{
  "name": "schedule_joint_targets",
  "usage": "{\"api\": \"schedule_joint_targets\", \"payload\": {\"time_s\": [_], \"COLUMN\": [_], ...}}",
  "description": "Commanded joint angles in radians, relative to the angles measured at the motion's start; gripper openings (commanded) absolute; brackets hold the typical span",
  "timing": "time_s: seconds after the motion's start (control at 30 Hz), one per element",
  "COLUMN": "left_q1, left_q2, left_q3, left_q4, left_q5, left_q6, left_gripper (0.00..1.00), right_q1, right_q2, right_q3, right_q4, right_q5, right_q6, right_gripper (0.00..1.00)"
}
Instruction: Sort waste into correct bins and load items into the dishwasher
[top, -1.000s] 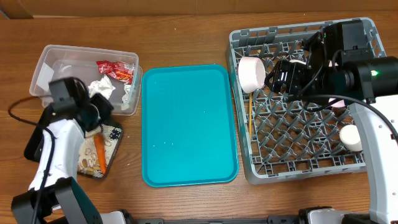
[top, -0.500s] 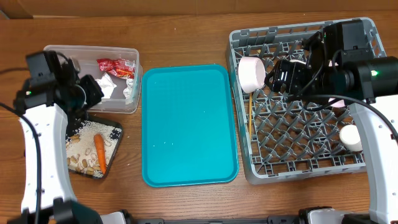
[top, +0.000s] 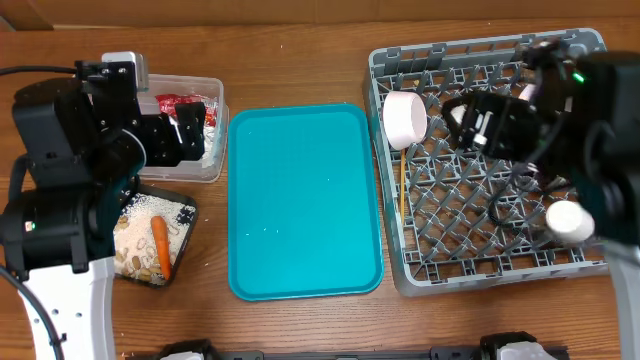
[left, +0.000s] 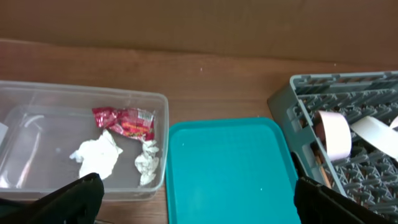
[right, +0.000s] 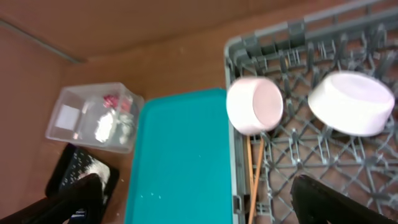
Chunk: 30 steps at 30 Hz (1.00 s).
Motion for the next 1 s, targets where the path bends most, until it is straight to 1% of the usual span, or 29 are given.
{"api": "schedule_joint_targets", "payload": {"time_s": [0.0, 0.2, 0.3, 0.5, 0.6, 0.63, 0.73, 0.87, 0.9, 0.97], "left_q1": [-0.006, -0.006, -0.006, -0.006, -0.006, -0.006, -0.006, -0.006, -0.006, -0.006], "left_q2": [0.022, 0.048, 0.064, 0.098, 0.117, 0.126, 0.145, 0.174, 0.180, 0.194], "left_q3": [0.005, 0.005, 0.005, 0.005, 0.005, 0.005, 0.005, 0.005, 0.005, 0.005], "left_q4": [0.002, 0.002, 0.002, 0.002, 0.002, 0.002, 0.002, 0.002, 0.002, 0.002], "left_q5": [0.011, 0.011, 0.011, 0.011, 0.011, 0.011, 0.011, 0.011, 0.011, 0.011], "left_q6": [0.026, 0.026, 0.026, 0.026, 0.026, 0.026, 0.026, 0.026, 0.026, 0.026], "left_gripper": [1.00, 1.00, 1.00, 1.00, 1.00, 1.00, 1.00, 1.00, 1.00, 1.00], "right_q1": [0.004, 0.004, 0.004, 0.004, 0.004, 0.004, 0.005, 0.005, 0.005, 0.005], "right_q2": [-0.021, -0.021, -0.018, -0.044, -0.084, -0.100, -0.135, -0.202, -0.222, -0.278], "right_q3": [0.009, 0.009, 0.009, 0.011, 0.011, 0.008, 0.007, -0.017, -0.031, -0.080], "right_q4": [0.006, -0.095, -0.131, -0.045, 0.027, 0.080, 0.192, 0.249, 0.249, 0.246], "right_q5": [0.004, -0.175, -0.146, -0.133, -0.120, -0.097, -0.052, -0.050, -0.050, -0.050], "right_q6": [0.000, -0.002, -0.003, -0.085, -0.198, -0.263, -0.399, -0.600, -0.627, -0.633], "right_gripper": [1.00, 1.00, 1.00, 1.00, 1.00, 1.00, 1.00, 1.00, 1.00, 1.00]}}
